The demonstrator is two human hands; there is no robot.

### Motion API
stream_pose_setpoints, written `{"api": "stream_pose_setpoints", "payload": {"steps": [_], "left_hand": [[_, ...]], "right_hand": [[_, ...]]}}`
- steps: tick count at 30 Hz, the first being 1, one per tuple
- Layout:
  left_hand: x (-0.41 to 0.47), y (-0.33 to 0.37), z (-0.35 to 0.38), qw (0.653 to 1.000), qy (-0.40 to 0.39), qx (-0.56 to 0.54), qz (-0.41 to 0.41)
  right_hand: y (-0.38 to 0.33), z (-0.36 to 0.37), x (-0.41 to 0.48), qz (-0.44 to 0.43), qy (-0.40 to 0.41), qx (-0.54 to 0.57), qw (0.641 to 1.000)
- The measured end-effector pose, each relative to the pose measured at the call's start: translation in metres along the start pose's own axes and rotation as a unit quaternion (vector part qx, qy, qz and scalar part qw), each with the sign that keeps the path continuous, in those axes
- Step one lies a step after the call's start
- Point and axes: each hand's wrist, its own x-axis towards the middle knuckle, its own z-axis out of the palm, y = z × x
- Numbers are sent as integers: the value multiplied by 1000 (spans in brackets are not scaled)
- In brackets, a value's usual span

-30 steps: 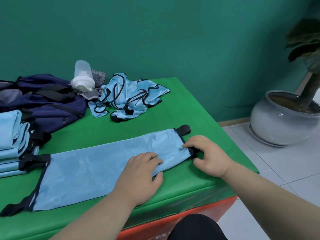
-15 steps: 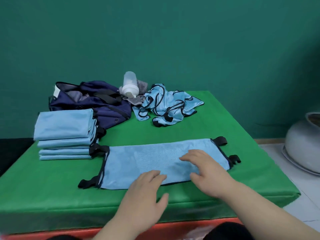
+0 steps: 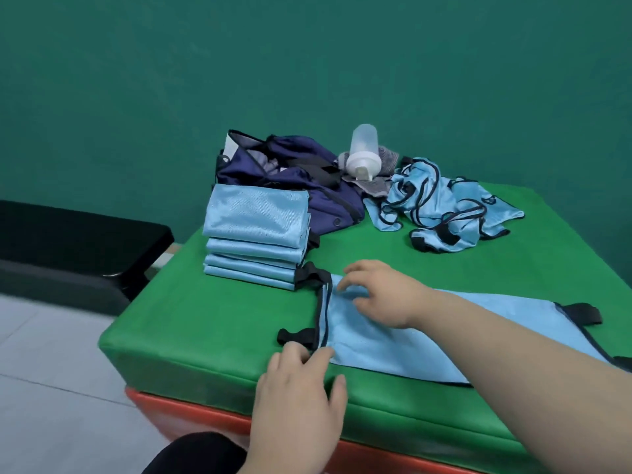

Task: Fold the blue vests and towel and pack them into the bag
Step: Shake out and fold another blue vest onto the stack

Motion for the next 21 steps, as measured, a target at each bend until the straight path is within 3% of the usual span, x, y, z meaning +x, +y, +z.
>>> {"api": "stream_pose_setpoints", "payload": {"steps": [9, 21], "left_hand": [[18, -6, 9, 996, 71, 38, 30], [36, -4, 17, 995, 84, 50, -21]], "right_hand": [[-1, 2, 40, 7, -28, 5, 1000], [-11, -1, 47, 34, -20, 14, 999]]}}
